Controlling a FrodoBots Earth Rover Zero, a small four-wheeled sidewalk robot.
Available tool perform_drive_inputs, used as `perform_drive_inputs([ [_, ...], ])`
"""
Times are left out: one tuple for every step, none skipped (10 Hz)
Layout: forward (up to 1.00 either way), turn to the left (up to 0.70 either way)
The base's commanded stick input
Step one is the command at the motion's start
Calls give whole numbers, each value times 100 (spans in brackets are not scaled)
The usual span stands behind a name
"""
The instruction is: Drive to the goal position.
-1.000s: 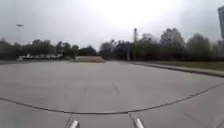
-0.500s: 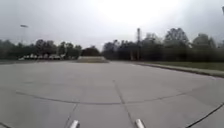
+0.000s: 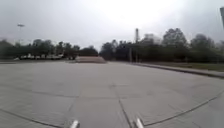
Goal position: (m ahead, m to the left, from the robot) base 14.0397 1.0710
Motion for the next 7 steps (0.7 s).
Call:
perform_drive_inputs([
  [100, 0],
  [100, 0],
  [100, 0],
  [100, 0],
  [100, 0],
  [100, 0],
  [100, 0],
])
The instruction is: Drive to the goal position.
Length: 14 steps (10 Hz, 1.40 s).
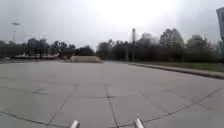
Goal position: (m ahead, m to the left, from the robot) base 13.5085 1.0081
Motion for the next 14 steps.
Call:
perform_drive_inputs([
  [100, 0],
  [100, 0],
  [100, 0],
  [100, 0],
  [100, 0],
  [100, 0],
  [100, 0],
  [100, 0],
  [100, 0],
  [100, 0],
  [100, 0],
  [100, 0],
  [100, 0],
  [100, 0],
])
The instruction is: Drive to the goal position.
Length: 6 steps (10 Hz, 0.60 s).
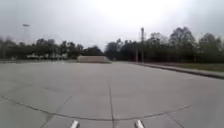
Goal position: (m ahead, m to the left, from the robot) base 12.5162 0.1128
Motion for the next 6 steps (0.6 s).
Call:
perform_drive_inputs([
  [100, 0],
  [100, 0],
  [100, 0],
  [100, 0],
  [100, 0],
  [100, 0],
])
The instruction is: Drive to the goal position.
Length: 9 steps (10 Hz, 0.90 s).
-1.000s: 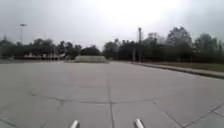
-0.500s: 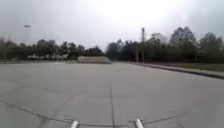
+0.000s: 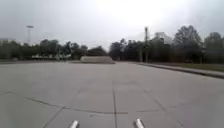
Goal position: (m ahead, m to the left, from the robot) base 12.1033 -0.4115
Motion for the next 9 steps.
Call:
perform_drive_inputs([
  [100, 0],
  [100, 0],
  [100, 0],
  [100, 0],
  [100, 0],
  [100, 0],
  [100, 0],
  [100, 0],
  [100, 0],
])
